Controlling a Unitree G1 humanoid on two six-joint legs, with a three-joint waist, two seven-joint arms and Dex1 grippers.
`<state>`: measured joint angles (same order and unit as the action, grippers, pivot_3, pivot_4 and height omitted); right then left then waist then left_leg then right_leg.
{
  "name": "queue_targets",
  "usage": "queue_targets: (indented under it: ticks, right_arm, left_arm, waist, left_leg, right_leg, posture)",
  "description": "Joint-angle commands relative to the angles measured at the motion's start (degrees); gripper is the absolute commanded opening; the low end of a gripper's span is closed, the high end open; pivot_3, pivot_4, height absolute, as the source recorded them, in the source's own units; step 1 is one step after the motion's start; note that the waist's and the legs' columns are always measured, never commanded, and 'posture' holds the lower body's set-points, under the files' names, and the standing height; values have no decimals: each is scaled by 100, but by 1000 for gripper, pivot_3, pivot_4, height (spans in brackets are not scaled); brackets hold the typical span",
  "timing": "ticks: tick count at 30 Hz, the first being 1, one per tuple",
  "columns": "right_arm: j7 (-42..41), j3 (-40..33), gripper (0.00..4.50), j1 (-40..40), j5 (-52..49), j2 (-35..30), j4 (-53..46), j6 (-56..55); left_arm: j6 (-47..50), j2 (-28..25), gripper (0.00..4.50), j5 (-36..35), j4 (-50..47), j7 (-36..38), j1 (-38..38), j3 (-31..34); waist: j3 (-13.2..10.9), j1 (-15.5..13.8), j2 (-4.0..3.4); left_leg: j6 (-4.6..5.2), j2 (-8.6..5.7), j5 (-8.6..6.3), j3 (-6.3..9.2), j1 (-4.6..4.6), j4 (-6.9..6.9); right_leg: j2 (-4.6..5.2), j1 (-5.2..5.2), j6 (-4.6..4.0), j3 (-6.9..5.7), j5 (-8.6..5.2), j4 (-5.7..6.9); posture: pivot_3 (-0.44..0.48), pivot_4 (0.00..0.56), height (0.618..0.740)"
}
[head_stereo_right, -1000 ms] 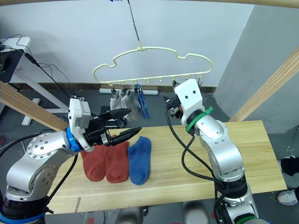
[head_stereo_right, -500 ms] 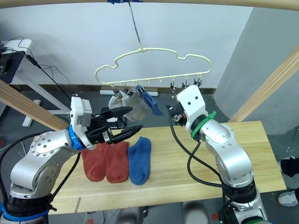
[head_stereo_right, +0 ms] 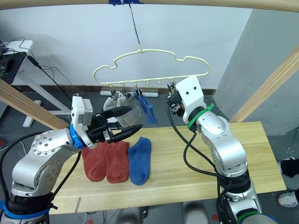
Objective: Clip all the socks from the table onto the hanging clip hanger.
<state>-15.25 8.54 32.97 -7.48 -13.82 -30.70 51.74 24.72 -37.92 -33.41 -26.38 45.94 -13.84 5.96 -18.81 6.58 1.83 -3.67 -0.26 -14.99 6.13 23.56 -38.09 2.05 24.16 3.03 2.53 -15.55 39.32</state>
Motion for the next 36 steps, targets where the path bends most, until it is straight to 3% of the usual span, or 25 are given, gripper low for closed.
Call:
queue_targets:
  ticks: [1, 36]
  right_arm:
    - [-41, -92, 2092, -80, -89, -69, -362, 89]
    - [230, -71, 2092, 470, -91, 847, 658, -705]
  left_arm:
    - [-136, 36, 3592, -12, -95, 54, 26, 47]
    - [-73, 139, 3592, -28, -138, -10, -63, 17]
  waist:
    - [0, 0, 0]
    - [2, 2, 0]
  left_leg:
    - [0, 0, 0, 0, 0, 0]
    - [-2, -3, 11, 1, -9, -2]
  right_leg:
    - [0, 0, 0, 0, 0, 1]
    - [-1, 4, -4, 1, 2, 28]
  posture:
    - [-187, 253, 740]
    - [-173, 250, 740]
